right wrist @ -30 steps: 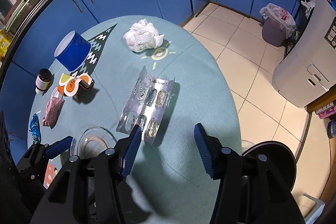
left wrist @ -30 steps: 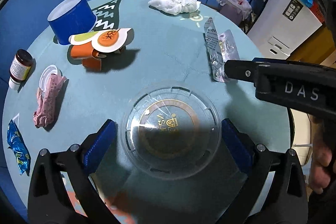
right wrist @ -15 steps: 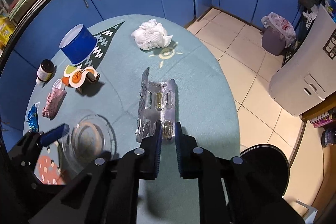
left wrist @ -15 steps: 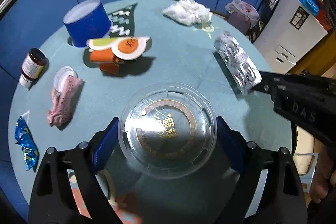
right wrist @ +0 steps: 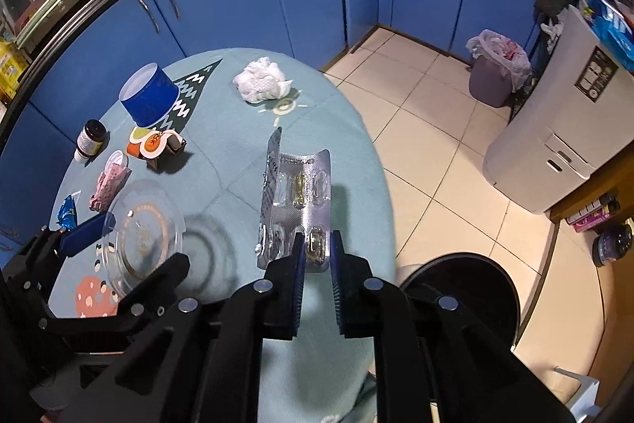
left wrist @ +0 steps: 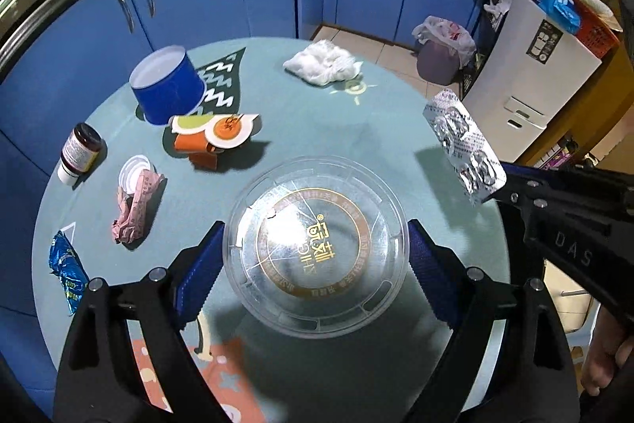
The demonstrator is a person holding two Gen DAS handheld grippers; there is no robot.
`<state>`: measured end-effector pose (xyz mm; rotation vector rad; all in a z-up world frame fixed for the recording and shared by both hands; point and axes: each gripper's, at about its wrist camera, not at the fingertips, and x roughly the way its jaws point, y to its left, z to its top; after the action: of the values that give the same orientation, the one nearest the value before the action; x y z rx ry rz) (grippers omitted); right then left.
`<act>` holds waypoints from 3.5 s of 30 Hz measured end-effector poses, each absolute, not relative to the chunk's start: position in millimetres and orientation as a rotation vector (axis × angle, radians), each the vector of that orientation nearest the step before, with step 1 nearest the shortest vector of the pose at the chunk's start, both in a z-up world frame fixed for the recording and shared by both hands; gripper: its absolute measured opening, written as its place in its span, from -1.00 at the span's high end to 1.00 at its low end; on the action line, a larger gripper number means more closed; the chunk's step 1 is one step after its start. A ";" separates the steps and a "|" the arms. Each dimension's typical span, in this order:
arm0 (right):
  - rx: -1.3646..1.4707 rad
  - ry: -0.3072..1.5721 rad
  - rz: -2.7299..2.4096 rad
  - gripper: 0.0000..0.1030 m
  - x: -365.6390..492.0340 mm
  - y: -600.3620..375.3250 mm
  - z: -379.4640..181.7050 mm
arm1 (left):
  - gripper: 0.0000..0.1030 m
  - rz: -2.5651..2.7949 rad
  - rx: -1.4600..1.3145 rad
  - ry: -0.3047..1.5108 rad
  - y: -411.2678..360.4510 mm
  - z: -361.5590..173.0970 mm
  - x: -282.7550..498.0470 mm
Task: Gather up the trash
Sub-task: 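Carry blister pack and clear lid to the bin and open both tools, then move both tools back over the table toward the remaining trash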
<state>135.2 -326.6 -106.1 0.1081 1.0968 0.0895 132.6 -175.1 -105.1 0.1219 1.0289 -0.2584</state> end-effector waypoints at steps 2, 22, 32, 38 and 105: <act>0.113 1.088 0.081 0.75 127.5 -331.8 -102.1 | -0.69 -0.266 0.129 1.016 -180.8 -99.7 127.2; 0.211 1.046 -0.063 0.75 59.7 -411.8 -89.9 | -0.69 -0.379 0.215 0.959 -255.9 -73.4 90.6; 0.255 1.044 -0.124 0.75 41.2 -443.4 -92.7 | -0.70 -0.445 0.261 0.919 -298.0 -64.3 82.1; 0.231 1.057 -0.197 0.75 36.7 -458.7 -97.6 | -0.70 -0.470 0.275 0.907 -316.1 -61.9 81.6; 0.066 0.994 -0.027 -0.19 133.6 -311.7 -87.7 | -0.94 -0.077 0.055 0.916 -120.3 -72.5 155.7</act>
<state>133.6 -311.7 -87.7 0.0660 0.9943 -0.0267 155.7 -120.3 -72.5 0.0553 0.9159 -0.0770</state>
